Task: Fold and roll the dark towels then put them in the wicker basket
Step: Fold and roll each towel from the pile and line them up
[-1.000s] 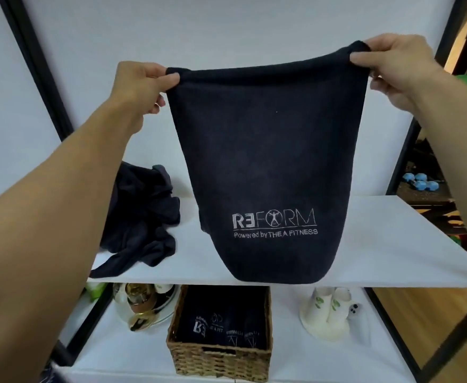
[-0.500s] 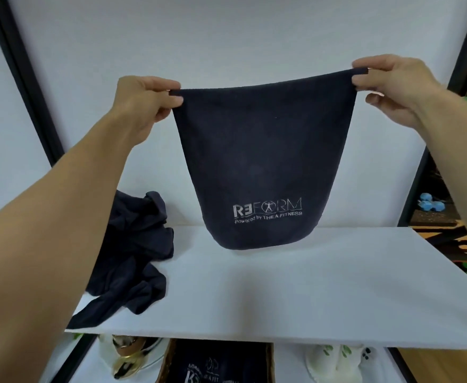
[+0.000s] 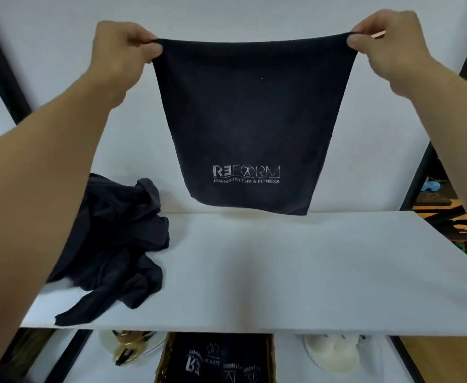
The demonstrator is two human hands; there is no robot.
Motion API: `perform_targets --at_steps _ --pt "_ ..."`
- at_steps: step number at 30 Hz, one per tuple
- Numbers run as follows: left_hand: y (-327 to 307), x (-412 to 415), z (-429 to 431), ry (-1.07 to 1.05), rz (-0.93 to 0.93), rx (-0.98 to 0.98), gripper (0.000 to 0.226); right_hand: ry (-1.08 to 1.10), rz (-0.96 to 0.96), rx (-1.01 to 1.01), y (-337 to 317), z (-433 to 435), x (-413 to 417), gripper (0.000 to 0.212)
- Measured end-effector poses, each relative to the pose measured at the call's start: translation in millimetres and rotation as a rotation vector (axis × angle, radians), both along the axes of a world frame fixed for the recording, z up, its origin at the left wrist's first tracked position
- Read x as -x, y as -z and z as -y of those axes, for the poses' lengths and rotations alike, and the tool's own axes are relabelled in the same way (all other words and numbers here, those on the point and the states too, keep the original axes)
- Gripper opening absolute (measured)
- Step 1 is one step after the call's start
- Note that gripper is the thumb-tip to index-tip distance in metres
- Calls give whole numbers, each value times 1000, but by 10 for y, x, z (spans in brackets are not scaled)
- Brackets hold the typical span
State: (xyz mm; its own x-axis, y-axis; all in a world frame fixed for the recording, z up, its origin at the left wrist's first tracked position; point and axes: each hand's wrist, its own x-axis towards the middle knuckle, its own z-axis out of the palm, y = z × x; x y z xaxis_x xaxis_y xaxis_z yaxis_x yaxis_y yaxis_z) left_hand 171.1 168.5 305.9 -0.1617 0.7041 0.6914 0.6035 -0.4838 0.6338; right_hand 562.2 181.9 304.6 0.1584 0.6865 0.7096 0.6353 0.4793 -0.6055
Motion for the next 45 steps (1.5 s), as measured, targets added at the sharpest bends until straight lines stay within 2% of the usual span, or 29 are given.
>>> perform_targets --at_steps 3,5,7,8,10,11,13,14,17,23,27,31,34,35,37,39,40,42,45 --pt "128 139 349 210 148 118 4 -99 -58 87 104 389 10 3" --pt "281 248 644 359 242 208 8 -192 -72 172 218 710 -8 9" --pt "516 362 938 479 304 303 11 -310 -65 309 382 1032 -59 11" --pt "665 411 1095 532 317 363 4 -356 -52 399 497 1180 -87 11" --pt "1003 496 1333 568 295 543 33 -395 -5 595 777 1433 -127 11" --pt "1205 540 1417 569 277 644 37 -398 31 688 943 1536 -129 11" --pt "1599 552 1594 556 215 836 13 -404 107 867 1298 1697 -89 10" --pt "1767 547 1664 547 170 914 8 -412 141 950 1463 1757 -51 8" --pt "2180 539 1713 456 49 1028 12 -421 179 1091 1829 1801 60 6" --pt "2452 374 1103 114 135 847 11 -228 32 904 2078 1185 191 9" --pt "2602 172 475 -35 72 766 3 -113 34 879 2409 620 217 6" --pt "2964 25 85 -143 -174 778 7 67 208 928 2933 290 289 10" --pt "3066 -157 -35 -252 -249 725 18 247 507 751 3064 220 429 34" --pt "3047 -283 -12 -259 -279 652 24 220 546 663 3059 243 561 40" --pt "3028 -596 120 -108 -364 523 35 11 562 587 3034 361 929 47" --pt "3138 -839 337 110 -499 570 48 -176 654 634 3148 464 1250 54" --pt "3238 -856 414 152 -622 630 54 -204 721 679 3244 483 1302 57" --pt "3397 -661 476 114 -832 712 64 -156 824 738 3379 435 1171 60" --pt "3395 -221 505 44 -852 776 79 -49 837 794 3397 287 799 61"
